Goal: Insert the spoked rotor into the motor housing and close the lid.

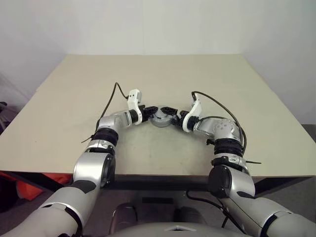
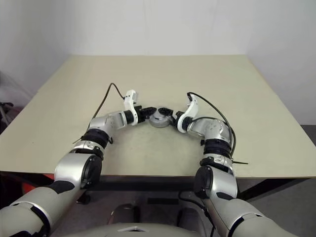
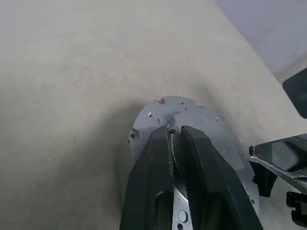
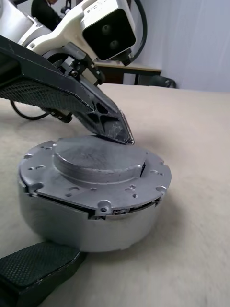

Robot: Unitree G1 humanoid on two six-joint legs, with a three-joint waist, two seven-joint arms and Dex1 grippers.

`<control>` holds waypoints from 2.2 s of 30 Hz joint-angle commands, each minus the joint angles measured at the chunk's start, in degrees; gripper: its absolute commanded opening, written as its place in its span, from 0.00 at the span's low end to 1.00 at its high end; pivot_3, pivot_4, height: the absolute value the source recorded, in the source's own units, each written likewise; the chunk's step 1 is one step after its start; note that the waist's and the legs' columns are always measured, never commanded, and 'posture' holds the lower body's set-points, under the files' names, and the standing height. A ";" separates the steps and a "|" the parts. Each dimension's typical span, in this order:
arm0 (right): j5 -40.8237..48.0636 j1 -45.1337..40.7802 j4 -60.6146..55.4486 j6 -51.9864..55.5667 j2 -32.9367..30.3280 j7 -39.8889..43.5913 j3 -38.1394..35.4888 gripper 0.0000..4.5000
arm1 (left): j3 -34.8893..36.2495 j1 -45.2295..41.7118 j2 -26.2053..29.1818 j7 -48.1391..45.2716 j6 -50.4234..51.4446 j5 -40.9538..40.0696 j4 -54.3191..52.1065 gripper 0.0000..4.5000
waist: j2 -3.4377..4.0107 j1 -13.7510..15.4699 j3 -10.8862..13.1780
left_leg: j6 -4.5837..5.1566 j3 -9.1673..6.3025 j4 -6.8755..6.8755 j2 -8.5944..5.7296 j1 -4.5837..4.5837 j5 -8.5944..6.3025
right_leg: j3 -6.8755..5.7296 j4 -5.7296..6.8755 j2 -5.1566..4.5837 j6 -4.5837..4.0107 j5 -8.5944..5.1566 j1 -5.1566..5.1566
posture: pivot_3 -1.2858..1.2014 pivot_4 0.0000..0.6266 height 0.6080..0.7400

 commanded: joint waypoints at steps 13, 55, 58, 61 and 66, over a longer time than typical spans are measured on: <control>1.23 -2.14 6.30 -3.47 1.83 0.70 3.19 0.49 | -1.20 1.44 -1.53 0.61 0.50 0.89 0.58 0.10 | 0.01 -0.74 0.01 | 0.01 0.07 -0.11 0.02 0.00 -0.01 | 0.01 0.00 0.01 -0.10 -0.02 -0.06 | 0.52 0.00 1.00; 17.23 -5.34 9.07 -6.79 -0.32 -7.11 -7.96 0.46 | 19.80 14.11 4.65 9.96 8.95 -20.26 -17.89 0.10 | -0.26 -0.78 0.42 | -0.08 0.13 -0.07 0.15 -0.80 0.05 | -0.13 0.30 0.12 -0.42 -0.11 -0.96 | 0.52 0.00 1.00; 19.65 -5.80 7.17 -6.25 -0.15 -6.11 -8.72 0.46 | 20.24 15.06 3.76 10.47 11.67 -22.62 -20.40 0.10 | -0.32 -0.54 0.52 | -0.07 0.10 -0.02 0.15 -0.99 0.05 | -0.19 0.31 0.12 -0.42 -0.11 -1.08 | 0.52 0.00 1.00; 21.99 -6.33 5.90 -6.15 -0.16 -5.64 -9.39 0.46 | 21.94 16.07 2.39 11.32 15.91 -27.11 -24.08 0.10 | -0.33 0.12 0.53 | 0.06 0.10 0.18 0.14 -1.34 -0.02 | -0.21 0.39 0.11 -0.41 -0.09 -1.33 | 0.52 0.00 1.00; 26.11 -6.43 2.86 -4.53 -0.15 -4.88 -9.40 0.46 | 22.78 19.50 0.35 12.53 22.40 -33.97 -32.81 0.10 | -0.36 0.58 0.55 | 0.20 0.10 0.48 0.15 -1.77 -0.10 | -0.40 0.48 0.12 -0.42 -0.08 -1.57 | 0.52 0.00 1.00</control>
